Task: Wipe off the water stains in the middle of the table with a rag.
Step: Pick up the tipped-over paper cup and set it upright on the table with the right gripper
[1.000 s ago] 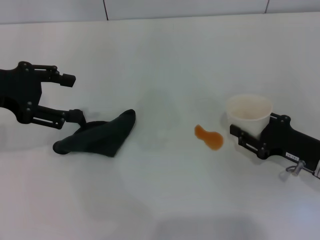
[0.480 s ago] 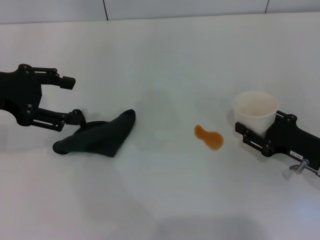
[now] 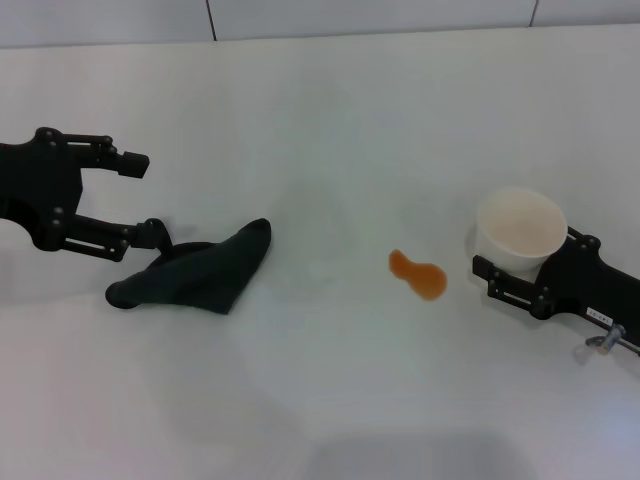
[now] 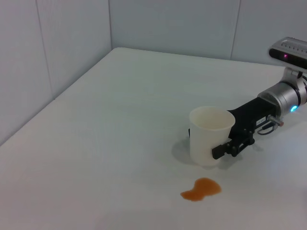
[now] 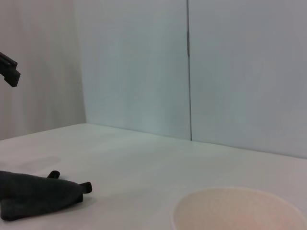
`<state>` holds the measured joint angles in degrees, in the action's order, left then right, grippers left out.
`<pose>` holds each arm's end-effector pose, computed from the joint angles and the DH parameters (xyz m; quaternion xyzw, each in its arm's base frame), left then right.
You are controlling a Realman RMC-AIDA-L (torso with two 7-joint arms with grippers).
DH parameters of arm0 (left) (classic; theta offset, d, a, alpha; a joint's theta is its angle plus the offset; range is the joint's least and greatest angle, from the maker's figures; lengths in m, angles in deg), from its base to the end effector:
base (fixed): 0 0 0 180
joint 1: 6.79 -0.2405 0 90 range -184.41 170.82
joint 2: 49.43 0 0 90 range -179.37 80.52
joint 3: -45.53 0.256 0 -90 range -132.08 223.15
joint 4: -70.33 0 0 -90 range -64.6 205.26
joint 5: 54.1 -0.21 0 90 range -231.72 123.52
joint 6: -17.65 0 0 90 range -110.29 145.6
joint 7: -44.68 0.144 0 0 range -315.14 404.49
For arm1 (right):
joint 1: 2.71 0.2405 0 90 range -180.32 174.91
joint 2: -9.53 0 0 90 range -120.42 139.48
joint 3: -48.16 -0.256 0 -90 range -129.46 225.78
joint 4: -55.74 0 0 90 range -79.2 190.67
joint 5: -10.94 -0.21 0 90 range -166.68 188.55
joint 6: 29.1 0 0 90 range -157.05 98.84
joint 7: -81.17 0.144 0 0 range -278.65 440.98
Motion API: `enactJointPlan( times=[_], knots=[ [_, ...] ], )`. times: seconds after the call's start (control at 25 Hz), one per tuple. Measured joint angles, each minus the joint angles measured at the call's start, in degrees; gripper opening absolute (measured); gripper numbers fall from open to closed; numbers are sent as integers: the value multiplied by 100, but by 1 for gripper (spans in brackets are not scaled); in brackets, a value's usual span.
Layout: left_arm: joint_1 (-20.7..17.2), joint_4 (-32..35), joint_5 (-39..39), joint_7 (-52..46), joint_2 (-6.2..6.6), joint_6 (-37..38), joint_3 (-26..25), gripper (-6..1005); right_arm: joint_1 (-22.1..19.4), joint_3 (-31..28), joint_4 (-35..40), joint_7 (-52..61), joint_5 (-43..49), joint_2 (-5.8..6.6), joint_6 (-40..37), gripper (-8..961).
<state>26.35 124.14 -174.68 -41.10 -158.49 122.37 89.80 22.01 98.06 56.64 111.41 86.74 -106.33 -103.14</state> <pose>-0.2408 0.3416 0.0921 -0.9866 -0.0963 -0.1074 0.0757 0.3335 0.2806 -0.0502 -0.8781 0.1982 0.2645 0.3460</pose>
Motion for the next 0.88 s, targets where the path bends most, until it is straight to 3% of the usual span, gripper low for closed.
enactJointPlan(
  times=[0.32,0.88],
  knots=[
    [33,-2,-9,-17,17,-8,3,868,-40,103,120,361,151,61,5,804],
    [-4,-15,-18,-3,16,-16,4,865,-190,355,986,1488,802,128,-28,815]
  ],
)
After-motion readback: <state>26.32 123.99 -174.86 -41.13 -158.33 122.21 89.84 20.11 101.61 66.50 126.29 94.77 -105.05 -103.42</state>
